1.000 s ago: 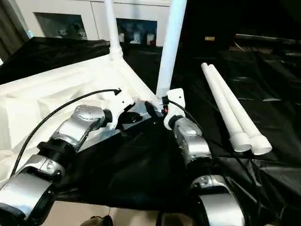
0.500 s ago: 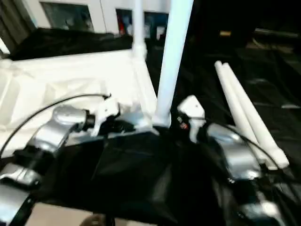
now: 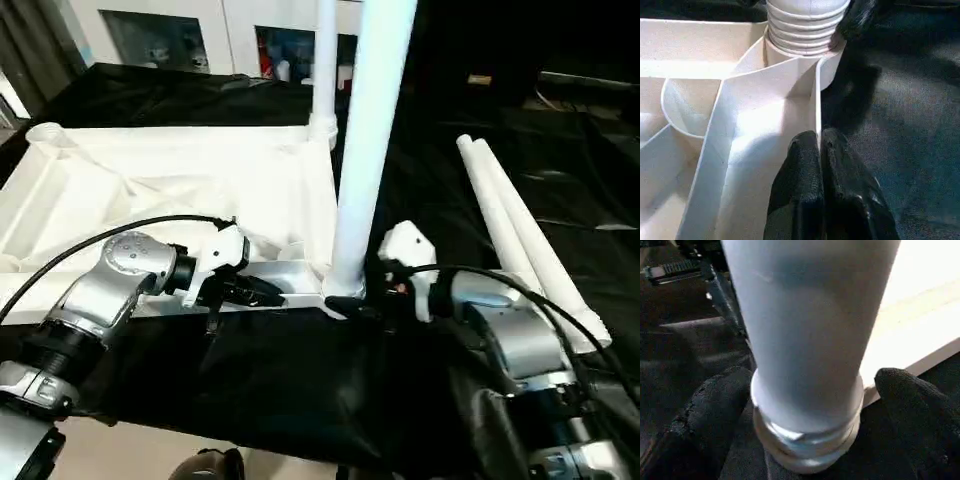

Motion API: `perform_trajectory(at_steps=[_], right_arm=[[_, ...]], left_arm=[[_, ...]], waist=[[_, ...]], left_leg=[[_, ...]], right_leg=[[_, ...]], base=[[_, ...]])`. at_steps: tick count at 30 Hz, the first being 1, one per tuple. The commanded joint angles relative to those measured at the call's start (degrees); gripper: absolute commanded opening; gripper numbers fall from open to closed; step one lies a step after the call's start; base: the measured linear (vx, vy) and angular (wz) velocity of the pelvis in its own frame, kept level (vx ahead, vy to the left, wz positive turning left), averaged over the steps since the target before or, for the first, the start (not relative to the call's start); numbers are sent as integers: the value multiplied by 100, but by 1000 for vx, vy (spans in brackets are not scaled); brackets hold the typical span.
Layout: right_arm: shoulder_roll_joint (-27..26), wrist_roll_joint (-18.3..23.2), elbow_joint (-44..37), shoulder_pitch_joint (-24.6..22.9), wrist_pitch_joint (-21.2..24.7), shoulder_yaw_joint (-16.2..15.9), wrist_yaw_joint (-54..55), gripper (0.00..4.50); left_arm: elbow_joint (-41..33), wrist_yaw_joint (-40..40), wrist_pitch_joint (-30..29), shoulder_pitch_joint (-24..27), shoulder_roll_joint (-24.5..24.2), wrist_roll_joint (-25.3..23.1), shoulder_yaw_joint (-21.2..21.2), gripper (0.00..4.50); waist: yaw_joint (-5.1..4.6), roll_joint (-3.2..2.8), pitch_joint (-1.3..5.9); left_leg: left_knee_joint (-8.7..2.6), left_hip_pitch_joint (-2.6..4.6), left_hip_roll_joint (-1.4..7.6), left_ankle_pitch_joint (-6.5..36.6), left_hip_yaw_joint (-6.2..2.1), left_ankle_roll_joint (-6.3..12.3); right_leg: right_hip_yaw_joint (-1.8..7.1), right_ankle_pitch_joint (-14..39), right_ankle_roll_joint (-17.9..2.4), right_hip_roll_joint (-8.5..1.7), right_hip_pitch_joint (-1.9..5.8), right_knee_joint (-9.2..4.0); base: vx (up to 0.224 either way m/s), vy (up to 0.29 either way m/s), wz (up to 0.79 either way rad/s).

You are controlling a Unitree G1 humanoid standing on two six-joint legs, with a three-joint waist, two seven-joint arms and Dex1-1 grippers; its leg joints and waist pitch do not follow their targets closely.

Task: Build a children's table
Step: Insert table leg to table base

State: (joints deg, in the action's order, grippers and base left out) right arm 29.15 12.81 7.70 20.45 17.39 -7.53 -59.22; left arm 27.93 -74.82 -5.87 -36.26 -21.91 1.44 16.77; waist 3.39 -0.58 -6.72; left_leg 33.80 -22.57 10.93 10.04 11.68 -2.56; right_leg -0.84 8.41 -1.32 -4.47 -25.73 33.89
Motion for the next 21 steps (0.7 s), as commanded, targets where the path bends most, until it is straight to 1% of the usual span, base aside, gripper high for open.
perform_trajectory(at_steps=[1,3,4,7,8,9,12,14,15,17,18,19,21], right_arm=[[-60,-70,62,90,31,-89,55,418],[-78,-69,59,94,43,-103,53,393],[-86,-54,49,101,61,-107,49,381],[-84,-37,45,109,61,-127,54,353],[-86,-36,43,107,61,-127,50,353],[-87,-34,35,97,62,-129,39,330],[-93,-31,14,61,57,-138,38,319],[-98,-27,18,42,51,-141,41,295],[-152,-7,48,-6,31,-122,98,286],[-259,37,91,-70,35,-76,211,282],[-392,22,172,-98,70,-23,437,277],[-407,18,182,-100,73,-17,466,277],[-756,-105,453,-109,107,80,1100,276]], left_arm=[[-251,-110,72,-4,43,189,21,0],[-265,-114,64,2,38,188,20,0],[-269,-118,59,4,28,186,18,0],[-278,-126,48,11,11,185,13,0],[-278,-128,48,12,8,186,11,0],[-276,-129,47,13,5,188,9,0],[-268,-125,43,14,7,191,4,0],[-261,-112,28,9,18,197,-4,0],[-229,-30,1,-4,54,186,-23,0],[-149,140,-25,-37,113,128,-40,0],[0,417,-21,-104,210,30,-65,0],[18,449,-23,-112,222,20,-69,0],[349,983,-116,-251,459,-135,-107,0]], waist=[[-4,53,511],[-3,55,514],[-3,61,500],[-3,58,504],[-1,54,506],[-3,58,508],[-2,58,511],[-3,55,506],[-2,56,507],[-6,57,509],[-10,51,506],[-20,56,505],[-42,72,482]], left_leg=[[-349,139,169,829,-54,465],[-339,122,163,758,-55,505],[-343,120,163,771,-56,516],[-340,124,164,775,-60,512],[-340,127,165,773,-60,509],[-333,123,161,766,-58,512],[-328,124,159,746,-58,526],[-330,120,157,740,-59,530],[-328,123,160,737,-60,533],[-324,120,157,712,-58,534],[-324,117,153,724,-60,528],[-322,116,150,744,-57,522],[-331,116,133,840,-54,451]], right_leg=[[138,883,-1323,-246,389,-307],[132,798,-1337,-246,401,-291],[129,831,-1330,-244,396,-295],[129,865,-1322,-241,398,-293],[128,863,-1326,-242,398,-292],[129,833,-1331,-238,401,-289],[128,805,-1337,-239,403,-283],[126,800,-1335,-236,404,-282],[127,805,-1337,-240,403,-282],[130,772,-1347,-240,402,-281],[127,784,-1349,-238,398,-284],[128,803,-1346,-233,392,-289],[128,1061,-1272,-226,371,-335]], base=[[0,0,0],[0,0,0],[0,0,0],[0,0,0],[0,0,0],[0,0,0],[0,0,0],[0,0,0],[0,0,0],[0,0,0],[0,0,0],[0,0,0],[0,0,0]])
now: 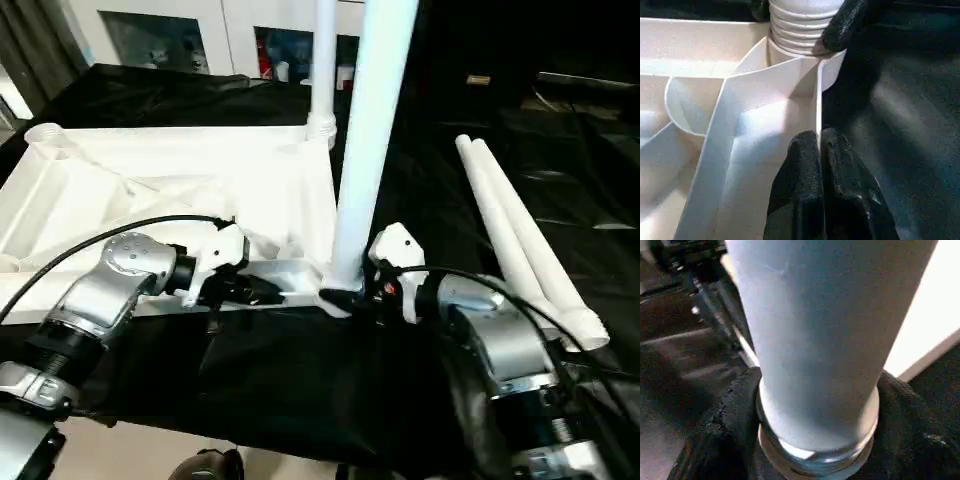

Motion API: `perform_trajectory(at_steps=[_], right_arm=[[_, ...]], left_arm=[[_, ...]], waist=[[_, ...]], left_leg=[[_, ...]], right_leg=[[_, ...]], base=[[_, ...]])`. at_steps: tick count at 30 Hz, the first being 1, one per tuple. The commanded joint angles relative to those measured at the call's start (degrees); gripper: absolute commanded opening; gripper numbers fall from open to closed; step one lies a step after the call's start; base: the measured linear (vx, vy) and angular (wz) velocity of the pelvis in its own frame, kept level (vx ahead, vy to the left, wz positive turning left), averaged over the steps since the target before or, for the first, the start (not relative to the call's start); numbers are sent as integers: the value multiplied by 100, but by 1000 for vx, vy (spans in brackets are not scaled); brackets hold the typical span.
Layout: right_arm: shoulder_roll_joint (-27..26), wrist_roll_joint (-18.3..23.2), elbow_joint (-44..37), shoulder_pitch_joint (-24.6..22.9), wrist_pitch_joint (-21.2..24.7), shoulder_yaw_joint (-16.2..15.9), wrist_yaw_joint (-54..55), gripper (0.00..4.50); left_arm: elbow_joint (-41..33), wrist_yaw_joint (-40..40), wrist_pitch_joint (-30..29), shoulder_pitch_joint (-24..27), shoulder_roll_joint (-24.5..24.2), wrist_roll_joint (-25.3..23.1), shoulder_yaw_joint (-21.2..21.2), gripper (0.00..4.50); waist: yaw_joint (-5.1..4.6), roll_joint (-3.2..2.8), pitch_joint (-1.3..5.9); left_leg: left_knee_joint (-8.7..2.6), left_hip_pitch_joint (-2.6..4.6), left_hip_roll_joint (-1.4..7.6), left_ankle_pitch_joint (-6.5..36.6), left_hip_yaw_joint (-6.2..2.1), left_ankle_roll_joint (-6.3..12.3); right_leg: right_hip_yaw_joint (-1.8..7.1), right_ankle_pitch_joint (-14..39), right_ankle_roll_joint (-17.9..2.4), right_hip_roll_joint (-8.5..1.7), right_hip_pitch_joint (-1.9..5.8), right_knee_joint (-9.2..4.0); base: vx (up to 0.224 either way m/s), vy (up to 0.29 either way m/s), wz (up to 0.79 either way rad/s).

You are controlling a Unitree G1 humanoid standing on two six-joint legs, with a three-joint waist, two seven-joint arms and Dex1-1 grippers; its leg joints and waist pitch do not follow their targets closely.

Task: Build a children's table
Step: Insert table leg to table base

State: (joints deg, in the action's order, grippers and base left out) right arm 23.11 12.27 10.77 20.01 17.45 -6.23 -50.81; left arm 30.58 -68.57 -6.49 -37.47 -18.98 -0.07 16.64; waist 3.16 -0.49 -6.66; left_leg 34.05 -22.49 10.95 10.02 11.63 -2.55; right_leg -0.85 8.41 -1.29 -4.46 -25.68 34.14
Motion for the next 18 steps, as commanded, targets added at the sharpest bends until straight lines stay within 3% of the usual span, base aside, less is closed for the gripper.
perform_trajectory(at_steps=[1,4,5,7,8,10,11,13,14,18], right_arm=[[-257,-89,228,-64,92,-17,452,276],[-903,-179,627,7,222,251,1608,275],[-903,-179,627,7,222,251,1608,275],[-1401,-320,1013,159,131,312,2400,275],[-1420,-325,1028,166,125,311,2425,275],[-1666,-483,1251,316,48,184,2694,275],[-1749,-555,1319,372,-10,157,2764,275],[-1881,-532,1403,473,-93,235,2814,275],[-1920,-481,1424,520,-120,299,2812,330],[-1859,-466,1493,688,-277,356,2711,366]], left_arm=[[172,500,-62,-169,232,-32,-95,0],[516,1160,-225,-370,591,-223,-74,0],[516,1160,-225,-370,591,-223,-74,0],[862,2043,-431,-632,1018,-376,-138,0],[877,2077,-438,-642,1035,-380,-142,0],[1026,2350,-501,-759,1256,-410,-135,0],[1088,2390,-487,-801,1314,-430,-119,0],[1156,2377,-413,-847,1358,-478,-80,0],[1182,2358,-427,-864,1370,-482,-78,0],[1230,2285,-449,-881,1325,-490,-87,0]], waist=[[-16,54,478],[-43,49,420],[-56,46,408],[-105,43,419],[-119,40,417],[-131,14,415],[-137,-17,412],[-146,19,424],[-142,-22,422],[-153,-9,423]], left_leg=[[-364,125,128,937,-59,359],[-412,155,133,1282,-67,209],[-430,194,125,1573,-81,96],[-453,175,125,1610,-101,-9],[-450,212,109,1741,-104,-47],[-453,211,107,1774,-107,-50],[-473,169,104,1757,-130,-50],[-468,181,93,1803,-118,3],[-475,192,95,1836,-124,24],[-499,178,121,1851,-128,51]], right_leg=[[128,1266,-1228,-239,369,-378],[121,1817,-1098,-236,325,-450],[113,2271,-979,-246,316,-497],[121,2165,-931,-236,329,-485],[113,2330,-899,-236,309,-520],[118,2356,-878,-239,311,-536],[107,2296,-866,-245,346,-519],[106,2270,-819,-235,340,-545],[109,2281,-826,-241,327,-549],[99,2031,-927,-237,348,-530]], base=[[0,0,0],[0,0,0],[0,0,0],[0,0,0],[0,0,0],[0,0,0],[0,0,0],[0,0,0],[0,0,0],[0,0,0]])
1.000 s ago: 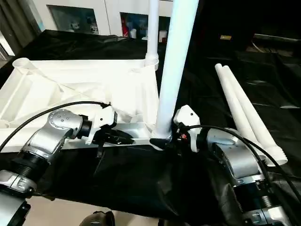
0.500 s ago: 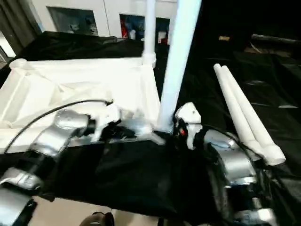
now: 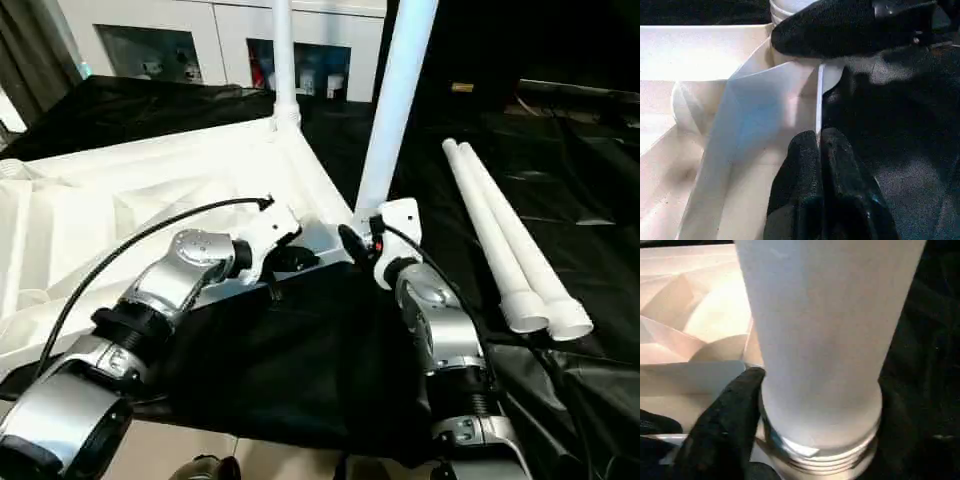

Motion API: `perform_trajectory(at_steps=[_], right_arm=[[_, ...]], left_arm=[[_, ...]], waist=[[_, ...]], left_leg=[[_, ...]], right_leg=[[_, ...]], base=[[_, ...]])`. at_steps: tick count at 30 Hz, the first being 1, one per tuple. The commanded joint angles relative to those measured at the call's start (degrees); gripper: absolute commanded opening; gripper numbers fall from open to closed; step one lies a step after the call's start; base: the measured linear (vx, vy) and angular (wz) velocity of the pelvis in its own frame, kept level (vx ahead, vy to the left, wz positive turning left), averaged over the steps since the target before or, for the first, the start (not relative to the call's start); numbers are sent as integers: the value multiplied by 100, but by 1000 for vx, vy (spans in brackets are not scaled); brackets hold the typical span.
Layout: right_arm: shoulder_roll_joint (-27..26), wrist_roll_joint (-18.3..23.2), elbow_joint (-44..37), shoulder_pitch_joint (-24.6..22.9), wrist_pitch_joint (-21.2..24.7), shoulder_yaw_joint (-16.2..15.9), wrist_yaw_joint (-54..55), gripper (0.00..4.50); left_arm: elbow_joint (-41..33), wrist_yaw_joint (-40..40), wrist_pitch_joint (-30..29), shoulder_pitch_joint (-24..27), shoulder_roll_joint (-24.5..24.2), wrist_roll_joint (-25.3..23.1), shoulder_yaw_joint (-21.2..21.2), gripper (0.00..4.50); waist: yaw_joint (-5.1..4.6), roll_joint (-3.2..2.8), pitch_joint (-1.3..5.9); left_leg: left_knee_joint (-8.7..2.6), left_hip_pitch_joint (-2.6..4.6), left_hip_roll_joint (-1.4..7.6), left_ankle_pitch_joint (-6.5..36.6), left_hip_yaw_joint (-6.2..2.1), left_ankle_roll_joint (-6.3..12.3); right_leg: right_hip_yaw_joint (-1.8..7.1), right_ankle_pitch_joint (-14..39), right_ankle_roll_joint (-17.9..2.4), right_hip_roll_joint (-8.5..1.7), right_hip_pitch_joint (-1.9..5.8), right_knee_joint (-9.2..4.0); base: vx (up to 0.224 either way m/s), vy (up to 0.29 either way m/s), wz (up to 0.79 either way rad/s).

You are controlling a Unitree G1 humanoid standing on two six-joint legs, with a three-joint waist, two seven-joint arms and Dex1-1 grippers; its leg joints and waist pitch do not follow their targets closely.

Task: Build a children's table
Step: Insert table leg to table base

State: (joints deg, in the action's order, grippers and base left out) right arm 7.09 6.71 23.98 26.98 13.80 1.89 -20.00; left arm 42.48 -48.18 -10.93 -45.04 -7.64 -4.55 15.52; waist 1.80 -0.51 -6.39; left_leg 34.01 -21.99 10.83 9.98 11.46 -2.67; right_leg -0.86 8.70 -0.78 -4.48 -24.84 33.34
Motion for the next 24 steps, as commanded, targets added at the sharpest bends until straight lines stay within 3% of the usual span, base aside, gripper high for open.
perform_trajectory(at_steps=[1,6,8,11,12,15,20,24], right_arm=[[-119,75,102,10,-20,-504,-569,366],[306,141,-188,-95,-18,-572,-1187,379],[665,124,-397,-218,-149,-632,-1676,379],[1096,344,-741,-389,-147,-617,-2417,379],[1198,416,-827,-423,-127,-599,-2599,379],[1458,533,-994,-492,-49,-621,-3035,379],[1811,586,-1133,-559,-43,-747,-3577,379],[1995,703,-1259,-597,29,-826,-3997,379]], left_arm=[[-16,105,21,-100,124,-8,22,0],[-194,-334,216,3,-65,85,54,0],[-413,-854,443,163,-278,192,130,0],[-809,-1704,639,443,-610,453,204,0],[-897,-1867,615,500,-707,492,218,0],[-1009,-2242,627,591,-948,563,239,0],[-1214,-2794,563,699,-1237,764,178,0],[-1321,-2945,521,712,-1329,853,134,0]], waist=[[-20,15,396],[-6,26,416],[9,34,434],[21,27,465],[23,17,481],[58,-1,479],[102,-19,437],[111,-19,408]], left_leg=[[-494,127,134,1845,-106,76],[-481,98,146,1585,-95,223],[-458,82,147,1390,-92,317],[-422,85,154,1099,-64,510],[-401,86,168,777,-46,690],[-387,90,178,601,-30,796],[-419,107,206,932,-25,646],[-448,136,210,1262,-29,418]], right_leg=[[101,1967,-990,-236,262,-454],[105,1554,-1132,-246,314,-415],[105,1349,-1198,-256,338,-391],[124,760,-1388,-261,350,-330],[124,167,-1584,-243,355,-258],[105,-117,-1732,-225,363,-215],[93,457,-1697,-238,348,-262],[109,1170,-1516,-249,321,-336]], base=[[0,0,0],[0,0,0],[0,0,0],[19,-5,0],[58,-23,2],[24,-11,1],[0,0,0],[0,0,0]])
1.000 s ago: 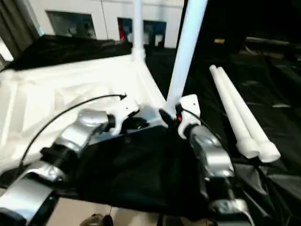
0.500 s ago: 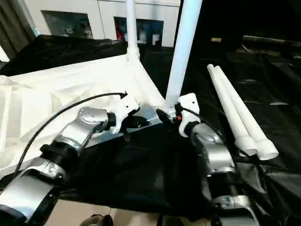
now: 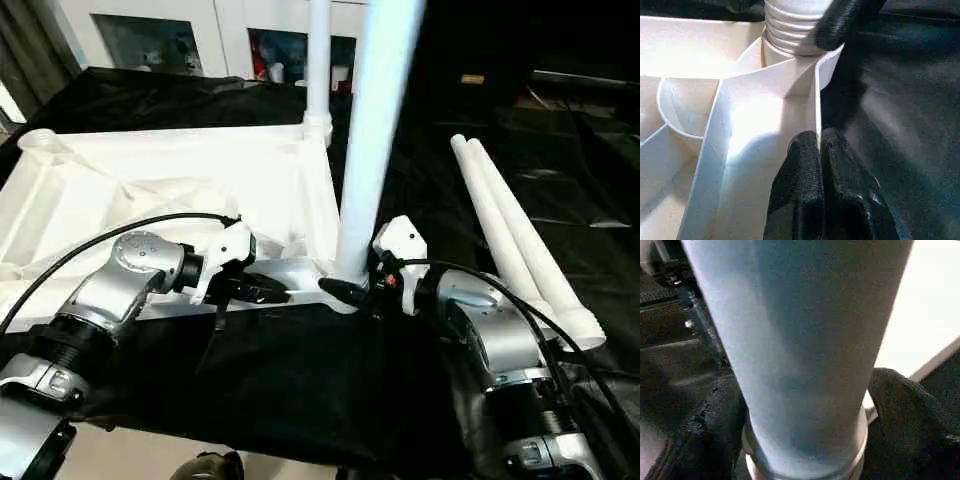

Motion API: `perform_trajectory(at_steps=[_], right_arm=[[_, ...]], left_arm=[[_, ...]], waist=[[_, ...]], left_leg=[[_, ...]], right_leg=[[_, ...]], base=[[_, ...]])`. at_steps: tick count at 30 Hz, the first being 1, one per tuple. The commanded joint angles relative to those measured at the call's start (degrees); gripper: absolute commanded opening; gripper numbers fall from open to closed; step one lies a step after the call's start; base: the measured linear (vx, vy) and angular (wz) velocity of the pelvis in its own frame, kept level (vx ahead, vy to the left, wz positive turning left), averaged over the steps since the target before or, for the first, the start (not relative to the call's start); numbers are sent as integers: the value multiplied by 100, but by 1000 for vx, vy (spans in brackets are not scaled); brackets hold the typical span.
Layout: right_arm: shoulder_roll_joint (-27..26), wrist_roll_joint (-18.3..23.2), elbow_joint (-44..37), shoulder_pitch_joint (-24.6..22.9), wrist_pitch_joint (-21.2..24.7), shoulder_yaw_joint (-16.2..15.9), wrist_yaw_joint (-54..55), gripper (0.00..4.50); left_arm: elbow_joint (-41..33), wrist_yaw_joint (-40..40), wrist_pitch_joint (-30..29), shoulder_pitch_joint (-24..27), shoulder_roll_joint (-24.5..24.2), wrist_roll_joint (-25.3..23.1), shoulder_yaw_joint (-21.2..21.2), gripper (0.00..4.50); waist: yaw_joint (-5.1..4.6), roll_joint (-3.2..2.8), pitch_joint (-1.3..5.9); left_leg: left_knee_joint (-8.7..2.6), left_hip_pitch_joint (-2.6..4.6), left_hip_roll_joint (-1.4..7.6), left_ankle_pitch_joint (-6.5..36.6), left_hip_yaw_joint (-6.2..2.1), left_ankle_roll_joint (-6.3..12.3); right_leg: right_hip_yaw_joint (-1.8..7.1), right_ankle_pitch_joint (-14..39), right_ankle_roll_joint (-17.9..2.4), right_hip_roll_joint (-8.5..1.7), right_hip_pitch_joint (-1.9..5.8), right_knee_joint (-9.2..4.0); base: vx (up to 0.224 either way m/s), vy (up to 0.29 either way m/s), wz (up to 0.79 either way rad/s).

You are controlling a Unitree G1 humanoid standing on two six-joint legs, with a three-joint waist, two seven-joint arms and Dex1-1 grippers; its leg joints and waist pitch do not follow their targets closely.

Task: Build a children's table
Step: Insert table leg to table base

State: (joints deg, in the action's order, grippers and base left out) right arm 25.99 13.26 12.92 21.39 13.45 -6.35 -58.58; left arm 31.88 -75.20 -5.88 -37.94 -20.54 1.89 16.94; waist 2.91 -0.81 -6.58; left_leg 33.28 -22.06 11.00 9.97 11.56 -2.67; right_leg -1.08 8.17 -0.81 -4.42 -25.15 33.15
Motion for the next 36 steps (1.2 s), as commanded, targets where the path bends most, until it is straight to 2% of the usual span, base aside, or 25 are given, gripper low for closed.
perform_trajectory(at_steps=[1,7,12,17,22,23,24,25,26,27,28,29,30,31,32,33,34,35,36], right_arm=[[124,42,-150,-37,63,-16,-166,379],[108,-24,-23,16,50,-109,-165,336],[75,-44,-25,-17,85,-173,-158,286],[27,-107,-37,-112,117,-197,10,273],[-598,-407,332,-124,383,63,1512,272],[-782,-432,431,-105,446,160,1873,272],[-935,-441,506,-88,502,245,2158,272],[-935,-441,506,-88,502,245,2158,272],[-1138,-485,604,-47,510,287,2496,272],[-1393,-520,725,11,518,352,2910,272],[-1393,-520,725,11,518,352,2910,272],[-1673,-544,875,94,509,399,3313,272],[-1900,-577,1013,175,423,397,3593,272],[-1913,-587,1026,181,394,384,3599,272],[-2017,-670,1125,234,164,281,3647,272],[-2077,-746,1184,265,-18,190,3662,272],[-2109,-744,1217,278,-116,163,3625,328],[-2109,-744,1217,278,-116,163,3625,342],[-2150,-701,1227,305,-130,248,3582,342]], left_arm=[[-260,-245,23,-2,-42,214,-17,0],[-225,-170,38,-31,-61,161,-8,0],[-215,-155,53,-35,-40,159,-26,0],[-152,42,49,-59,-15,95,-49,0],[364,1420,-168,-347,404,-296,-173,0],[471,1702,-201,-409,511,-363,-192,0],[559,1939,-229,-461,600,-419,-208,0],[559,1939,-229,-461,600,-419,-208,0],[719,2284,-287,-555,771,-458,-242,0],[878,2641,-341,-652,972,-491,-273,0],[878,2641,-341,-652,972,-491,-273,0],[983,2956,-414,-731,1202,-517,-283,0],[1050,3187,-452,-787,1400,-544,-275,0],[1053,3199,-450,-792,1418,-547,-270,0],[1074,3288,-440,-831,1566,-569,-231,0],[1098,3347,-421,-863,1667,-588,-199,0],[1106,3306,-390,-876,1725,-573,-180,0],[1106,3306,-390,-876,1725,-573,-180,0],[1152,3233,-343,-898,1758,-562,-159,0]], waist=[[2,15,428],[0,31,456],[6,30,453],[2,34,457],[-28,41,455],[-39,36,449],[-64,56,454],[-63,52,449],[-67,38,464],[-103,41,455],[-90,39,459],[-107,52,460],[-100,40,462],[-114,43,459],[-92,-17,491],[-104,21,486],[-92,29,486],[-92,29,486],[-89,36,495]], left_leg=[[-381,134,197,1264,-48,388],[-356,118,175,1050,-44,426],[-358,120,179,1034,-45,445],[-353,114,173,1008,-45,441],[-361,128,154,1112,-54,320],[-362,131,145,1180,-52,238],[-380,125,141,1251,-74,155],[-382,133,139,1272,-72,146],[-380,137,142,1273,-77,143],[-377,130,133,1339,-61,148],[-376,135,122,1351,-71,128],[-382,127,131,1326,-68,129],[-375,121,121,1316,-74,124],[-382,127,120,1356,-72,112],[-377,150,120,1361,-83,89],[-372,136,122,1354,-73,102],[-366,141,113,1376,-65,152],[-366,141,113,1376,-65,152],[-368,107,103,1333,-72,247]], right_leg=[[134,1261,-1481,-257,354,-311],[137,948,-1510,-252,358,-281],[136,1039,-1488,-257,351,-289],[137,1015,-1475,-252,356,-283],[141,1336,-1375,-256,332,-327],[141,1455,-1342,-245,315,-344],[134,1572,-1266,-250,336,-349],[136,1587,-1250,-249,325,-357],[139,1548,-1254,-252,333,-350],[149,1550,-1247,-249,305,-366],[140,1602,-1226,-250,312,-374],[150,1566,-1227,-255,319,-374],[142,1545,-1226,-251,319,-367],[142,1606,-1193,-246,309,-385],[136,1605,-1196,-258,324,-374],[137,1494,-1200,-250,320,-387],[141,1442,-1211,-251,325,-390],[141,1442,-1211,-251,325,-390],[138,1443,-1178,-251,353,-380]], base=[[0,0,0],[0,0,0],[0,0,0],[0,0,0],[0,0,0],[0,0,0],[0,0,0],[0,0,0],[0,0,0],[0,0,0],[0,0,0],[0,0,0],[0,0,0],[0,0,0],[0,0,0],[0,0,0],[0,0,0],[0,0,0],[0,0,0]])
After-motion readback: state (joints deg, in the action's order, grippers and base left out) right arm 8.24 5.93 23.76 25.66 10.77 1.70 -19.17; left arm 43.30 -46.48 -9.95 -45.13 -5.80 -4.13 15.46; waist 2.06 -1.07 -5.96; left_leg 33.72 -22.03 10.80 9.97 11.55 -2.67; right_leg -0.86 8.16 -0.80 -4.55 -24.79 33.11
